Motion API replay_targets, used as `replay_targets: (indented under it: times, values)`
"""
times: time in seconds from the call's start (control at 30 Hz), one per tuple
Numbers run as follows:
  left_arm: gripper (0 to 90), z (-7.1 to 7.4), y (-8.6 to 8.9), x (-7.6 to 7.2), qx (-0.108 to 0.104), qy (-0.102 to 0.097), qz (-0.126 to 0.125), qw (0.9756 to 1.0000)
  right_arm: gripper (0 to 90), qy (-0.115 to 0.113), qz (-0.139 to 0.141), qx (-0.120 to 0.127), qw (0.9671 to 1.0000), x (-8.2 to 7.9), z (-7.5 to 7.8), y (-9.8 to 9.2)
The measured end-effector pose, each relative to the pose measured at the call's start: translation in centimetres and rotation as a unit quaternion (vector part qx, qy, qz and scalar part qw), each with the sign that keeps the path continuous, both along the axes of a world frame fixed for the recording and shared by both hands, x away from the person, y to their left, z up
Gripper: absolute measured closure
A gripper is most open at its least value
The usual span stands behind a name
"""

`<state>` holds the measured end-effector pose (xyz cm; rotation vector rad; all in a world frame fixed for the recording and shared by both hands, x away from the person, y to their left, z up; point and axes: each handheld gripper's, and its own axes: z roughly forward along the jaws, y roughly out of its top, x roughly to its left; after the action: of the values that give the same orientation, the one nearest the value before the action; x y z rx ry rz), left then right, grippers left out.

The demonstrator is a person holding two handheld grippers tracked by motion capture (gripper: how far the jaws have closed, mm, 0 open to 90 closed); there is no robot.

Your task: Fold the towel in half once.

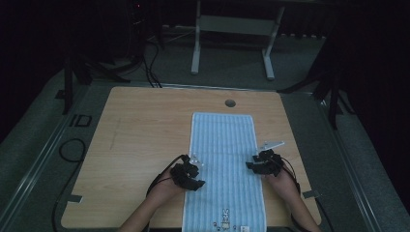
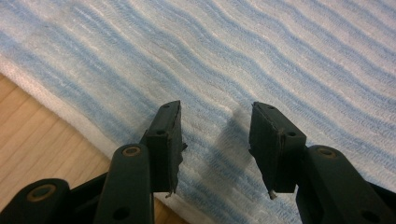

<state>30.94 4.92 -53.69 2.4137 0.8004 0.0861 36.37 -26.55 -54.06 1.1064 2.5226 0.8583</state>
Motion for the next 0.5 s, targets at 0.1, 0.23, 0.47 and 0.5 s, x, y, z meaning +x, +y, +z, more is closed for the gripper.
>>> replay_targets:
  times: [0.1,0.23,0.47,0.5]
  values:
    - [53.7,0.01,-0.26,0.0,0.001,-0.001,-0.001,1.0,51.8,0.002,-0.004,0.002,1.0,-0.17,0.02,-0.44]
    - [51.9,0.02,-0.61,-0.31,0.005,-0.005,-0.005,1.0,50.6,-0.002,-0.01,0.007,0.9999,-0.51,-0.11,-0.85]
    - [50.9,0.2,-0.81,-0.65,0.004,0.003,-0.009,0.9999,48.1,0.001,0.003,-0.004,1.0,-0.72,0.2,-0.69]
    - [49.8,0.34,-0.71,-0.62,0.005,0.003,-0.008,0.9999,47.8,0.0,0.009,-0.002,1.0,-0.89,0.4,-0.6]
